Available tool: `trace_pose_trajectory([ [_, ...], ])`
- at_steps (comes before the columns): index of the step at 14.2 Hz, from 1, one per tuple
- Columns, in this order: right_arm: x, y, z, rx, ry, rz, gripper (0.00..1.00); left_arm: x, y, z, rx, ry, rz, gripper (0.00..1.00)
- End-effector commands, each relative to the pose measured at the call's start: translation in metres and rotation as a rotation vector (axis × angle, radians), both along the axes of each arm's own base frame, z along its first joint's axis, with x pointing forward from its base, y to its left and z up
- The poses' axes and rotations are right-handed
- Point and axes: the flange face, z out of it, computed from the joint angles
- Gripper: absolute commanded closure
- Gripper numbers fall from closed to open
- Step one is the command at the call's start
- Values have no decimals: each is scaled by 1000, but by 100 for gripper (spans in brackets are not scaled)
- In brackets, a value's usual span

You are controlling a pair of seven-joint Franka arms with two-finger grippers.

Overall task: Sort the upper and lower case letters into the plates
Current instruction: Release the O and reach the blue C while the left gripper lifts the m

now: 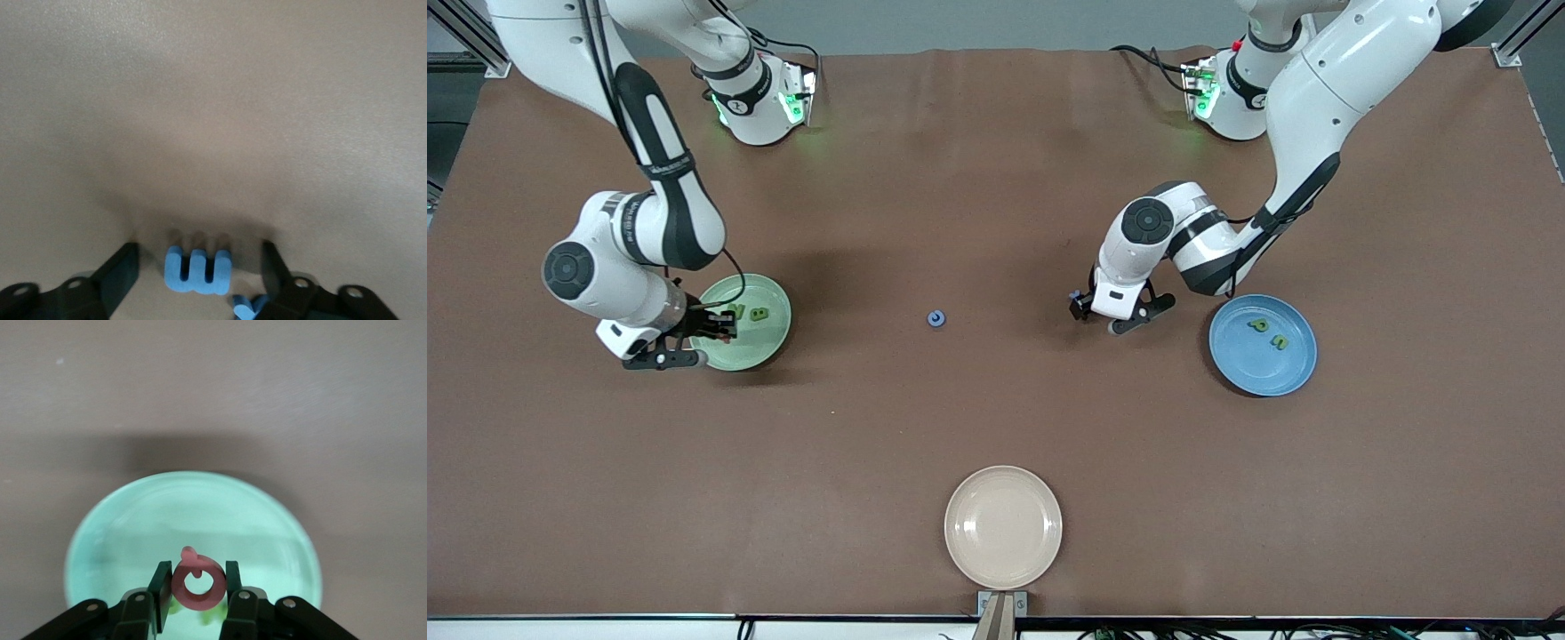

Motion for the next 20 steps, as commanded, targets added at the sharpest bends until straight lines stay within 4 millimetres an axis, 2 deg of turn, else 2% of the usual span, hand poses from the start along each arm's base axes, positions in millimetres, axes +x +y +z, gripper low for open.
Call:
trace_pose_trajectory([
  [1,-2,-13,-17,-16,-24,28,100,-4,-2,-4,4,-11,7,32],
  [3,-2,-14,-30,-27,-25,28,99,-4,-3,-3,4,-12,6,38],
  [5,-3,-14,-34,-29,-20,25,96,-4,-2,-4,5,-10,4,38],
  [6,-3,-14,-34,-28,-17,25,82,-5,-3,-4,6,-9,3,38],
  [7,-3,-14,-34,-27,-14,25,31,-7,-6,-4,6,-9,-2,40],
  [8,-2,-14,-33,-26,-14,24,1,-7,-6,-4,6,-9,-2,44],
  [10,-3,-11,-31,-20,5,11,0,-8,-6,-5,6,-7,-4,52],
  [12,-2,7,-18,-5,40,-47,0,-10,-6,-6,8,-4,-6,65],
  [13,-2,26,-12,-5,53,-82,0,-10,-6,-6,8,-4,-6,70],
  [16,-11,117,-1,-29,50,-208,0,-7,-5,1,12,-20,-5,85],
  [20,-38,250,6,-30,-27,-342,0,12,2,30,20,-86,0,91],
])
